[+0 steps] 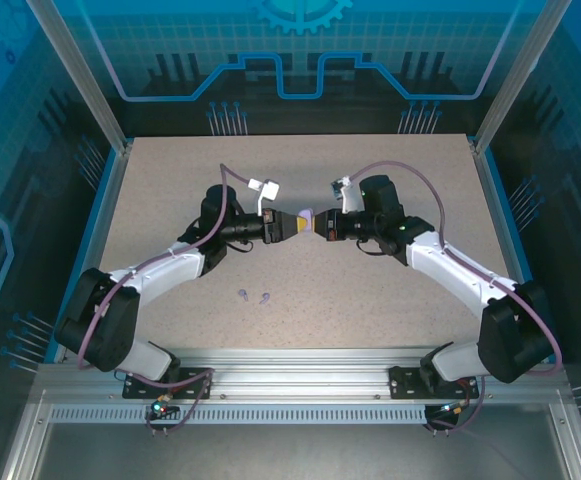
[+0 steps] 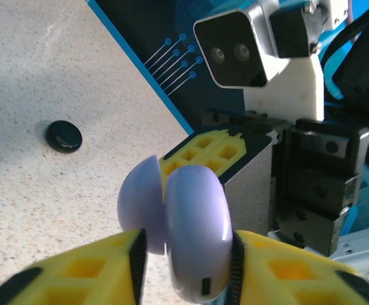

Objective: Insert the wireless bluetooth earbuds into the charging case

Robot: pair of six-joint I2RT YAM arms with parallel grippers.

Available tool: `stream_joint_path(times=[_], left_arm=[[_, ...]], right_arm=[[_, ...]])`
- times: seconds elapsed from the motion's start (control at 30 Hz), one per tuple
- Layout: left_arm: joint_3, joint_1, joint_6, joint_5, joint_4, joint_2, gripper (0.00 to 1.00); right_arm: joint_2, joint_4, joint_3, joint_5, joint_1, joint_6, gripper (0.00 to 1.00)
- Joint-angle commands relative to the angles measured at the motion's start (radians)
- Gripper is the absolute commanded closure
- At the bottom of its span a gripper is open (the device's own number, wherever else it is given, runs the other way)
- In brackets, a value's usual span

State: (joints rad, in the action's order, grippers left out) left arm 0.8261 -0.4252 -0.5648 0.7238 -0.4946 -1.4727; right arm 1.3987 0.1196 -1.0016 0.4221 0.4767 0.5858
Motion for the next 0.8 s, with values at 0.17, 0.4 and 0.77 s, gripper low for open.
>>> stream_joint_path(times=[0.17,0.4,0.77], left_arm=[[0.049,0.005,0.062,-0.099,0.112,0.033,0.15],[0.091,0.026,0.176,-0.179,0.284,0.107,0.01],[0.176,0.11,0.264,-0.323,0.414,0.149,0.01]], right_arm=[[0.002,0.12,-0.067,-0.08,-0.019,-0.064,1.0],[0.012,0.192,-0.123,-0.094,-0.044,-0.13,1.0],[0.062,0.346,-0.277,-0.145,-0.058,-0.297,1.0]])
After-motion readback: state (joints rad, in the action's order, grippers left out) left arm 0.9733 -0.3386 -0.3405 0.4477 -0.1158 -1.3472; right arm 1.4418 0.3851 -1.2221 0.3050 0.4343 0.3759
